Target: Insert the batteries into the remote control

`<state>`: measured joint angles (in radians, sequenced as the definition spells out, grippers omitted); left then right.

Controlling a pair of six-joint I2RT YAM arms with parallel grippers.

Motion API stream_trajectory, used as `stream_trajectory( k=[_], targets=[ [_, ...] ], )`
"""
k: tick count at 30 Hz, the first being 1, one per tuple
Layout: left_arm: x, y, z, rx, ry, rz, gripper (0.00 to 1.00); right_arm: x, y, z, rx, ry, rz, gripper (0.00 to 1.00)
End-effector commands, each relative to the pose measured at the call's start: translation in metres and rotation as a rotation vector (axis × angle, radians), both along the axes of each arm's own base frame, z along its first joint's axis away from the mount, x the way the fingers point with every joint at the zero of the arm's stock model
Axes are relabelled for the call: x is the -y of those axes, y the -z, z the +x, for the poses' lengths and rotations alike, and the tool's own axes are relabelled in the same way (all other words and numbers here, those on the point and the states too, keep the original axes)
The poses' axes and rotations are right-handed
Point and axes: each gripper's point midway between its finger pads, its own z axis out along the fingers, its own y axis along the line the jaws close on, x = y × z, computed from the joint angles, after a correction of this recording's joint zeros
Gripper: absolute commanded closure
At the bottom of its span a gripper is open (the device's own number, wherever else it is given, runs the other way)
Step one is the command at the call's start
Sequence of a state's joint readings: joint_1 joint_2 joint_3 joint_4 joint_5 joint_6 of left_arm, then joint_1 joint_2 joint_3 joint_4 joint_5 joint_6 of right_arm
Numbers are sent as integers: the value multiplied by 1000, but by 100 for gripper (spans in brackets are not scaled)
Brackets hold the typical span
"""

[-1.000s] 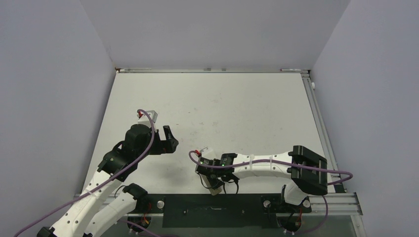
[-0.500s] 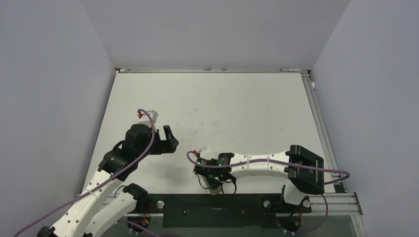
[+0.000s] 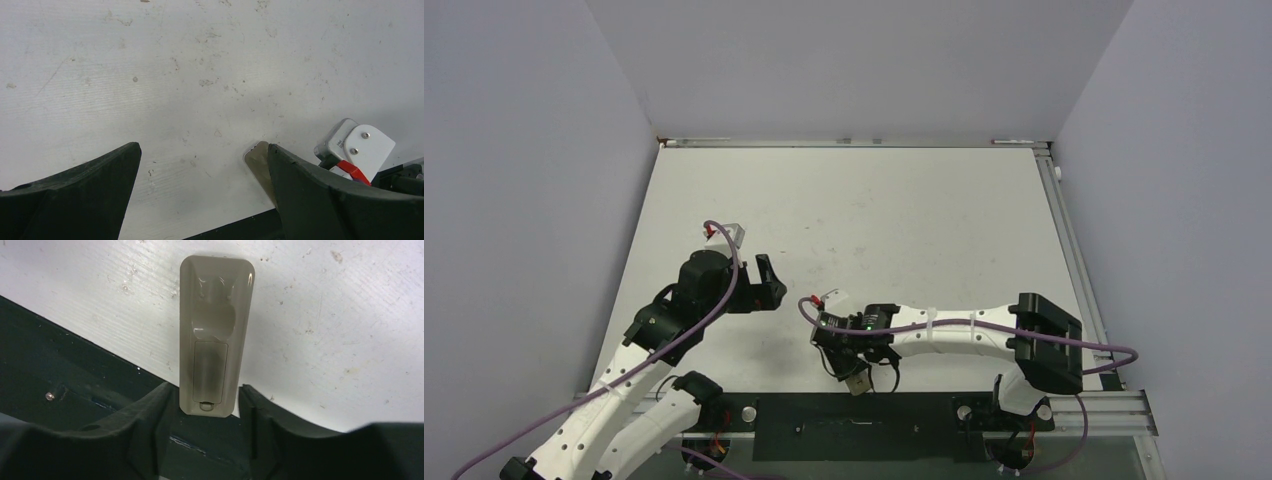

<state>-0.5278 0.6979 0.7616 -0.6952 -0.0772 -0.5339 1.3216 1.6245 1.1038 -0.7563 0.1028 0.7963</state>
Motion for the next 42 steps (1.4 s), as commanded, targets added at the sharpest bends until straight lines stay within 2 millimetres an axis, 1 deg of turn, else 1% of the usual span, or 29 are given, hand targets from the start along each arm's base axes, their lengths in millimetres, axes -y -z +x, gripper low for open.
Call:
stream_trajectory(
  k=[1, 3, 5, 11, 15, 21, 25, 32, 37, 39, 42],
  targets=[
    [2, -8, 7, 40, 7, -10, 4, -6, -28, 14, 71, 26, 74, 45],
    [2, -8, 8, 40, 5, -12, 4, -6, -30, 15, 78, 30, 86, 36],
    [1, -7, 8, 35, 4, -10, 4, -7, -31, 15, 81, 33, 101, 29],
    [2, -7, 8, 35, 4, -11, 4, -6, -27, 17, 93, 60, 116, 16],
    [1, -6, 9, 32, 2, -8, 4, -3, -19, 17, 97, 87, 120, 14],
    [3, -3, 9, 20, 6, -6, 4, -10, -5, 9, 63, 69, 138, 13],
    [3, -1, 9, 14, 6, -2, 4, -14, -1, 3, 67, 39, 130, 9],
    [2, -1, 10, 15, 1, -3, 4, -6, 14, -2, 82, 27, 51, 8],
    [2, 0, 10, 12, 2, -3, 4, -7, 22, -7, 80, 22, 34, 0],
    [2, -1, 10, 14, 2, -4, 4, -7, 26, -9, 75, 23, 34, 5],
    [3, -1, 10, 14, 5, -5, 4, -8, 30, -10, 68, 27, 36, 6]
  ],
)
